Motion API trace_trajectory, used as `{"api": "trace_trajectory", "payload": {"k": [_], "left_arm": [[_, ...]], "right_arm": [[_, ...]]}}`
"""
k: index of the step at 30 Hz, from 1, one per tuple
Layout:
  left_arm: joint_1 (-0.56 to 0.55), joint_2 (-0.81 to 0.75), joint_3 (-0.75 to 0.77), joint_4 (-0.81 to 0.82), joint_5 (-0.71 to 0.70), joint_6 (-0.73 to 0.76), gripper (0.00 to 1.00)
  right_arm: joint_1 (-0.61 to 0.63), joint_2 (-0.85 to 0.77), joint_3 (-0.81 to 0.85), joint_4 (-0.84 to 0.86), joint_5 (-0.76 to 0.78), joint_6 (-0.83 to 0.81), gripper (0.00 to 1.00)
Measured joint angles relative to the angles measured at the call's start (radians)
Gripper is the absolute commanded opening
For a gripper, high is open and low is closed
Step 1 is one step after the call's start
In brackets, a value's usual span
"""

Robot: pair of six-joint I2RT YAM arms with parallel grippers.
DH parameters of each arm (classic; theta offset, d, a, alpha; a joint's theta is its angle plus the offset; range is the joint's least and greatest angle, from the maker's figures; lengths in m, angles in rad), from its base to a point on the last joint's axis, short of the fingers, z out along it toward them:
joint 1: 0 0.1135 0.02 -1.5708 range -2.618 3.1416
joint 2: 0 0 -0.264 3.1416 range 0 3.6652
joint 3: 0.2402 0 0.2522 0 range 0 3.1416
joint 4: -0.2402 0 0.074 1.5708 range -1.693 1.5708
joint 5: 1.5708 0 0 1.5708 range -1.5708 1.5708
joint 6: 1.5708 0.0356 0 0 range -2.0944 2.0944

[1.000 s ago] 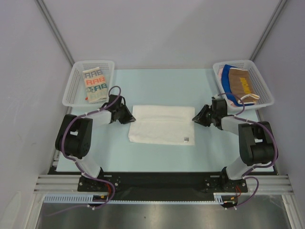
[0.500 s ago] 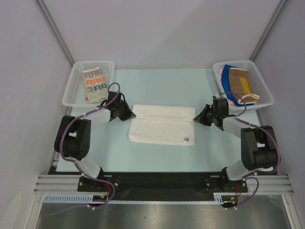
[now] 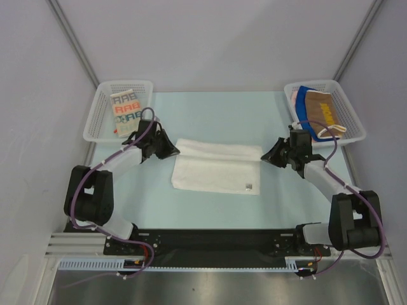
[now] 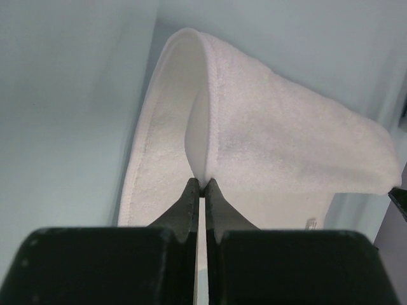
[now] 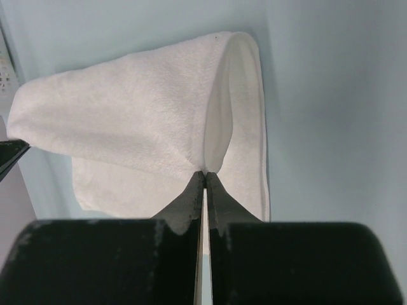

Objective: Fold and stack the towels
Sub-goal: Fold the towel

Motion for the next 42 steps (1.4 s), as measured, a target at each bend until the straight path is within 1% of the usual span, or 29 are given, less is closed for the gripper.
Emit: {"api": "trace_trajectory", "payload": {"k": [7, 14, 25, 31, 42], "left_arm": [[0.018, -0.104, -0.037, -0.037, 0.034, 0.034, 0.00], [0.026, -0.139, -0.069, -0.073, 0.066, 0.063, 0.00], [0.028, -0.200, -0.124, -0.104, 0.091, 0.095, 0.00], [0.030, -0.258, -0.171, -0.110, 0.105, 0.096, 0.00], [0.031, -0.337, -0.214, -0.126, 0.125, 0.097, 0.00]], "right_arm": [[0.000, -0.099, -0.002, -0.090, -0.023, -0.016, 0.00], [0.019, -0.189, -0.017, -0.152, -0.040, -0.022, 0.00], [0.090, -0.255, -0.051, -0.218, -0.023, -0.021, 0.00], [0.095, -0.277, -0.080, -0.249, -0.010, -0.018, 0.00], [0.103, -0.332, -0.086, -0.297, 0.001, -0.014, 0.00]]}}
